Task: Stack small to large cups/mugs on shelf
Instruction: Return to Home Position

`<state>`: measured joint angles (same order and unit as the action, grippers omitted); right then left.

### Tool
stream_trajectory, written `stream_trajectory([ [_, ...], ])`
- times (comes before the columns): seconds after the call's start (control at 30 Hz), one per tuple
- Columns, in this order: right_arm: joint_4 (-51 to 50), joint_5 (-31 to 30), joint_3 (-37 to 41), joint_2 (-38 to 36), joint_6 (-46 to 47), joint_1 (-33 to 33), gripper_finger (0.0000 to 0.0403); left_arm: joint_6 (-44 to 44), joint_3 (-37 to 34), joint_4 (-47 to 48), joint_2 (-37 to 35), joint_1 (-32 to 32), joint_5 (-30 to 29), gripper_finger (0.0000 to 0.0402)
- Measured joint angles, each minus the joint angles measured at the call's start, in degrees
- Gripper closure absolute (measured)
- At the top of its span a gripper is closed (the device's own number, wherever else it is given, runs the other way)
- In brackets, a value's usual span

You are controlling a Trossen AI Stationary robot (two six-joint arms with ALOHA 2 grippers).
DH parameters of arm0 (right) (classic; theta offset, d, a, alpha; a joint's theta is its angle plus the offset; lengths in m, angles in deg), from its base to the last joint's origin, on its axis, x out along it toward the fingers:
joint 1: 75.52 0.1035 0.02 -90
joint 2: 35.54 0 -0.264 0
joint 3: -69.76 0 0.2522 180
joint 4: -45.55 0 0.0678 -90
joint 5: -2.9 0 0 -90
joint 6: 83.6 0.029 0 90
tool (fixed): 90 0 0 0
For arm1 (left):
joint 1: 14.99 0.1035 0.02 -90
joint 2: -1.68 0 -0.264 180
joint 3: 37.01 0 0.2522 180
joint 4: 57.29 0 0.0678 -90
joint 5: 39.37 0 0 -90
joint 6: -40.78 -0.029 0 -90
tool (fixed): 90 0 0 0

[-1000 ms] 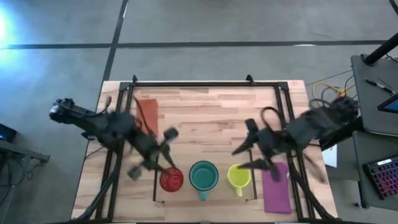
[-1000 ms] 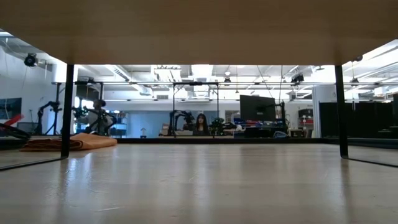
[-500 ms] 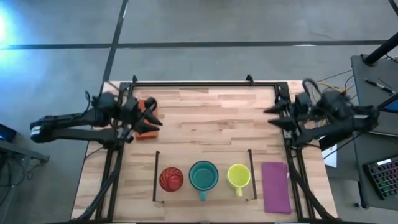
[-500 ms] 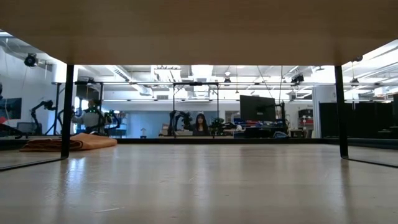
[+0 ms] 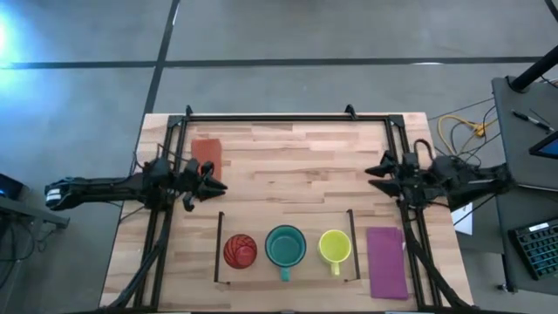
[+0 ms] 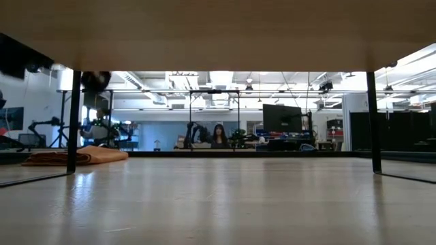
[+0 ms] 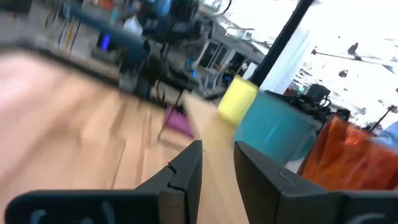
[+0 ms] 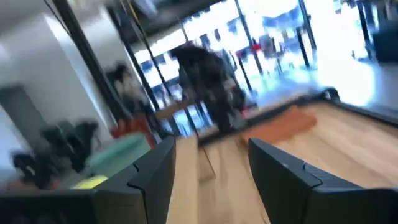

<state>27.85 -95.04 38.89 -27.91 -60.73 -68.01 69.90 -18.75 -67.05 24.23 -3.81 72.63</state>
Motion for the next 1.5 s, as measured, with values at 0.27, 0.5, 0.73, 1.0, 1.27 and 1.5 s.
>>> stream_trajectory([
  [0.27,-2.73,-5.69,4.07,-5.59,0.04,-0.43,0.0209,1.66,-3.84,6.98,-12.73,0.13,0.44,0.0323],
  [0.5,-14.90,-7.59,-1.23,-7.66,-0.13,-0.43,0.0209,3.12,-4.01,19.73,-21.45,1.12,0.57,0.0323],
  [0.73,-19.53,-4.46,-3.45,-7.56,-0.03,-0.42,0.0209,5.94,-4.03,19.89,-18.00,1.19,-1.01,0.0323],
  [1.0,-0.65,-10.48,3.72,-4.90,3.57,-0.42,0.0209,6.49,-4.03,19.57,-14.12,1.19,-1.31,0.0323],
  [1.27,-0.71,-10.26,7.73,-2.24,-3.19,-0.42,0.0209,6.49,-4.05,19.49,-11.98,1.19,-1.29,0.0323],
  [1.5,-0.61,-10.15,8.46,-0.37,-3.38,-0.42,0.0209,6.49,-4.06,19.51,-11.20,1.19,-1.29,0.0323],
])
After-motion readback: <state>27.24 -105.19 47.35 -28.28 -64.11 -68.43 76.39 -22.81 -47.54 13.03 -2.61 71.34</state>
